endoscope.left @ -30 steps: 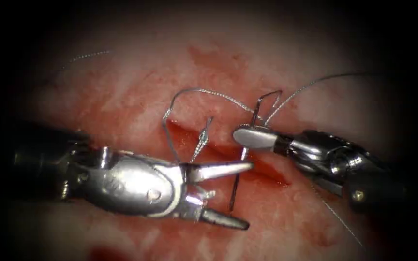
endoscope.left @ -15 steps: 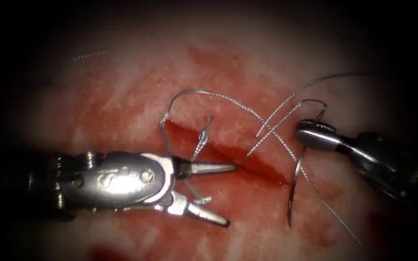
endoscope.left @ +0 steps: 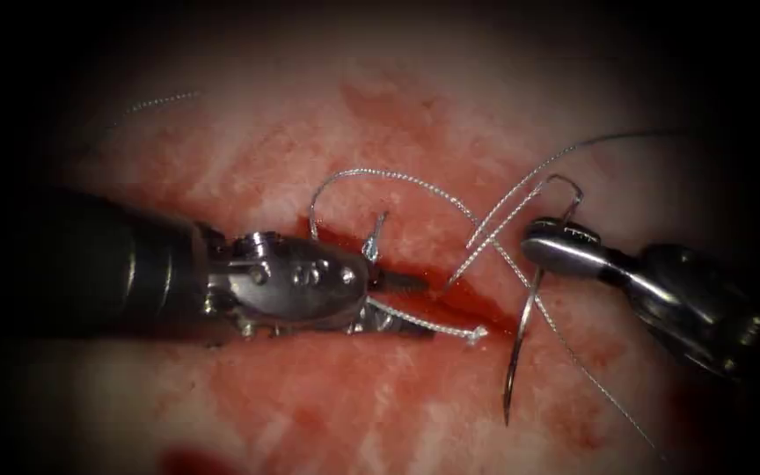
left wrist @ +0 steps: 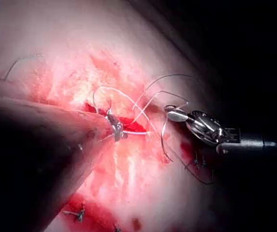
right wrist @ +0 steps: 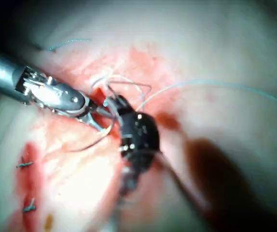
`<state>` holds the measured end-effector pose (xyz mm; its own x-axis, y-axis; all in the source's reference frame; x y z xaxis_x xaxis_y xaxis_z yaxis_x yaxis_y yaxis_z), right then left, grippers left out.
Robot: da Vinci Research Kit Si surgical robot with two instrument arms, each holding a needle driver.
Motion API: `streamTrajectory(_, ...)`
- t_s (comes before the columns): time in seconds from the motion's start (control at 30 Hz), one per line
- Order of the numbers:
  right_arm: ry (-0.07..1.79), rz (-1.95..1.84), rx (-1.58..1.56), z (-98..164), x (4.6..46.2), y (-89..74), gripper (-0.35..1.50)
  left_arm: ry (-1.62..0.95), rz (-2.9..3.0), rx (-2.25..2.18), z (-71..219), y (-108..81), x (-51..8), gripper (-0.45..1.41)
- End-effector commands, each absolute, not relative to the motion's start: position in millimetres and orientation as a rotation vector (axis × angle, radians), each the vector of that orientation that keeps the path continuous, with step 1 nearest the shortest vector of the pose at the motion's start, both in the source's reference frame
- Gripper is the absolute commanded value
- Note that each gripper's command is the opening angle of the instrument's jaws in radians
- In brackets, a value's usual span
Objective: Wound Closure
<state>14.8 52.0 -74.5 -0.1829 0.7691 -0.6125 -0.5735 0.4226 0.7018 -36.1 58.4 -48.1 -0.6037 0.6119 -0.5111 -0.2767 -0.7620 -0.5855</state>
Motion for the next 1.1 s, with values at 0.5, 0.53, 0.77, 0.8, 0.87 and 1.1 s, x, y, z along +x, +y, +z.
streamTrajectory(0.5,1.275,1.212,0.202,-74.1,15.6,51.4,-0.35,-0.77,2.344,-0.904,-46.1,57.0,-37.3,0.17)
streamTrajectory(0.53,1.275,1.212,0.202,-74.1,15.6,51.4,-0.35,-0.786,2.323,-0.933,-46.5,57.3,-37.1,0.26)
streamTrajectory(0.77,1.278,1.202,0.192,-74.0,15.6,51.4,-0.35,-0.983,2.17,-1.13,-55.7,59.3,-34.4,0.69)
streamTrajectory(0.8,1.278,1.202,0.192,-74.0,15.6,51.4,-0.35,-0.983,2.17,-1.13,-55.7,59.3,-34.4,0.69)
streamTrajectory(0.87,1.278,1.202,0.192,-74.0,15.6,51.4,-0.35,-1.021,2.146,-1.17,-58.1,59.5,-33.8,0.7)
streamTrajectory(1.1,1.278,1.197,0.188,-74.0,15.6,51.3,-0.35,-1.047,2.145,-1.184,-59.5,61.0,-32.0,0.7)
